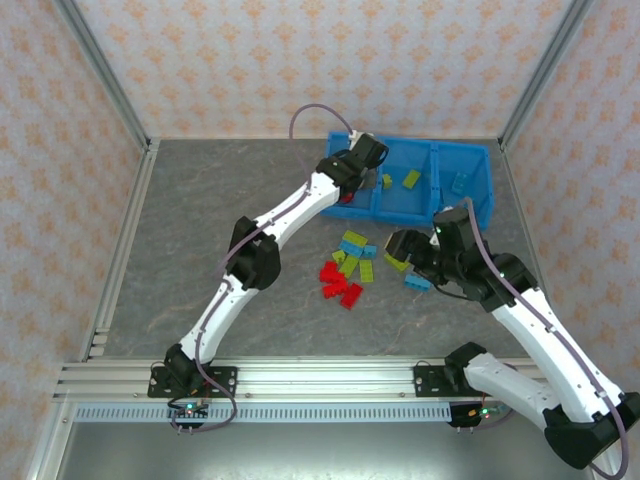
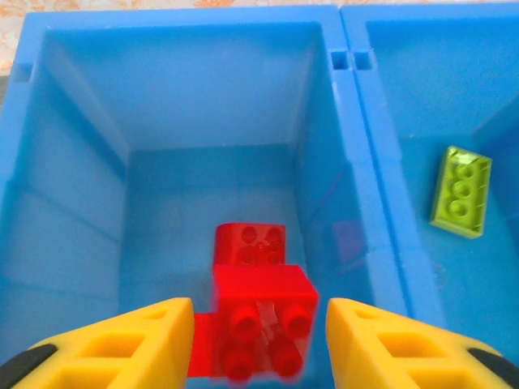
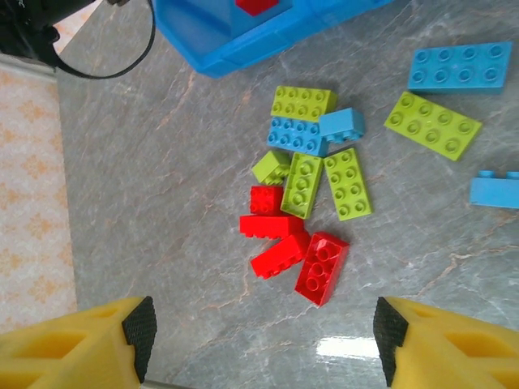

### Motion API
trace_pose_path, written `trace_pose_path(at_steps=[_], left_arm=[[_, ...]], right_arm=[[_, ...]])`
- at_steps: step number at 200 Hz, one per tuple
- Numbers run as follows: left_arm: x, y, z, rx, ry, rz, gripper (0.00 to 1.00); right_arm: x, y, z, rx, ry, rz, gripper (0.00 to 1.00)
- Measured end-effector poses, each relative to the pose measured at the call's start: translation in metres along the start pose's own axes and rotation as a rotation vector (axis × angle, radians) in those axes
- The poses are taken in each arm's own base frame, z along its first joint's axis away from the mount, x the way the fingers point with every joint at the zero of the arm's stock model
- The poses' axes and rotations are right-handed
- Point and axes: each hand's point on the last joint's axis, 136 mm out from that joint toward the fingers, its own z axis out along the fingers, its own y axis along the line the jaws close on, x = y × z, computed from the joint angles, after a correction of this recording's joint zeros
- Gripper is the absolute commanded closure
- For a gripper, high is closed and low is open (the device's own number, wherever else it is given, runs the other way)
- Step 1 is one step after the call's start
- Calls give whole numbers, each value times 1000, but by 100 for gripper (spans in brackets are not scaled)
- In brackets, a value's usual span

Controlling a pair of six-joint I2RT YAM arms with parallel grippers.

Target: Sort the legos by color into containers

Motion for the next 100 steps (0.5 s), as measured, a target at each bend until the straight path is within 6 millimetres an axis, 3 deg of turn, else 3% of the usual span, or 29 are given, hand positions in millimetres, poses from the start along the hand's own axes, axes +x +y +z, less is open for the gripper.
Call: trace_pose_path(at_steps=[26,46,68,100], left_arm=[[-2,5,-12,-6,18,8,49],[-2,13,-42,5,40,11,49],[-7,26,-101,54,24,-12,50],[-19,47,-220,201,-120,-43,50]], right_arm=[[-5,-19,1,86,-46,23,19],[-8,-35,5,155,-78,41,18],[-11,-57,11,253,-118,66,15],[-11,-96,30,413,-124,107,6]])
